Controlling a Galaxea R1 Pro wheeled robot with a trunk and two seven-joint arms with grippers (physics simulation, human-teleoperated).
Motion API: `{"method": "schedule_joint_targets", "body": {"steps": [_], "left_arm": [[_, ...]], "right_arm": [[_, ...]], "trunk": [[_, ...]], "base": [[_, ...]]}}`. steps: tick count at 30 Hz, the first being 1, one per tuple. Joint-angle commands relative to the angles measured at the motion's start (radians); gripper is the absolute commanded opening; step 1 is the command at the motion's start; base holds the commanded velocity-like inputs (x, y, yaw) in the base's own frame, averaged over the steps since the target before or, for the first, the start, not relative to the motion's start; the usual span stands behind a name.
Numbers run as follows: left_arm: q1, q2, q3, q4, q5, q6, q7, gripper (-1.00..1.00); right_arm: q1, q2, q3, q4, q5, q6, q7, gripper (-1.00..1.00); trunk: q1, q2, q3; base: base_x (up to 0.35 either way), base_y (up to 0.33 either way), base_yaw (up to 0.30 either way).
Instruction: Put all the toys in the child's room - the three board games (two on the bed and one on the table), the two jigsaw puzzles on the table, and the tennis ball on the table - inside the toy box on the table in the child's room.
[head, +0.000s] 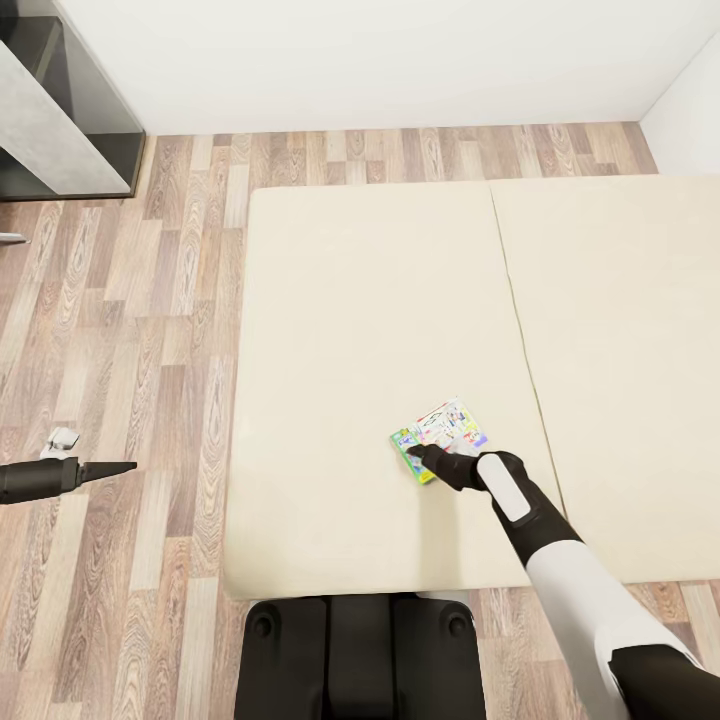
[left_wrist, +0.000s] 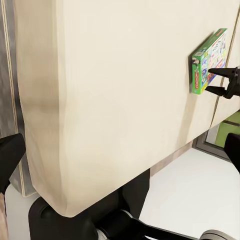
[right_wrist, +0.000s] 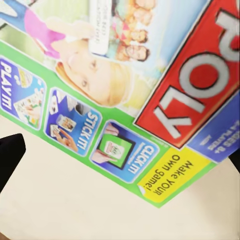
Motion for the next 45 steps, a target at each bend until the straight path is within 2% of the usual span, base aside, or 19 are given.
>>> {"method": "schedule_joint_targets", "body": {"steps": [1, 11, 14, 23, 32, 39, 45], "left_arm": [[-0.001, -0.001, 0.004, -0.001, -0.011, 0.011, -0.008, 1.00], [-0.001, -0.001, 0.004, -0.001, -0.011, 0.010, -0.008, 1.00], [-0.001, -0.001, 0.004, -0.001, -0.011, 0.010, -0.008, 1.00], [-0.001, -0.001, 0.004, -0.001, -0.010, 0.010, -0.008, 1.00], [-0.001, -0.001, 0.003, -0.001, -0.011, 0.010, -0.008, 1.00], [-0.001, -0.001, 0.003, -0.001, -0.010, 0.010, -0.008, 1.00], [-0.001, -0.001, 0.001, -0.001, -0.011, 0.010, -0.008, 1.00]], "right_arm": [[0.000, -0.001, 0.003, -0.002, -0.010, 0.002, -0.010, 1.00], [-0.014, -0.023, -0.006, -0.004, -0.012, 0.013, -0.044, 1.00], [-0.021, -0.046, -0.009, -0.004, -0.013, 0.021, -0.052, 1.00], [-0.057, -0.080, -0.010, -0.004, -0.013, 0.044, -0.056, 1.00], [-0.128, -0.088, -0.010, -0.004, -0.014, 0.078, -0.062, 1.00], [-0.198, -0.089, -0.010, -0.003, -0.017, 0.115, -0.169, 1.00], [-0.233, -0.089, -0.010, 0.001, -0.018, 0.140, -0.194, 1.00]], "trunk": [[0.001, -0.002, -0.001], [0.001, -0.002, -0.001], [0.001, -0.002, -0.001], [0.001, -0.002, -0.001], [0.001, -0.002, -0.001], [0.001, -0.002, -0.001], [0.001, -0.002, -0.001]], "base": [[0.000, 0.000, 0.000], [0.000, 0.000, 0.000], [0.000, 0.000, 0.000], [0.000, 0.000, 0.000], [0.000, 0.000, 0.000], [0.000, 0.000, 0.000], [0.000, 0.000, 0.000]]}}
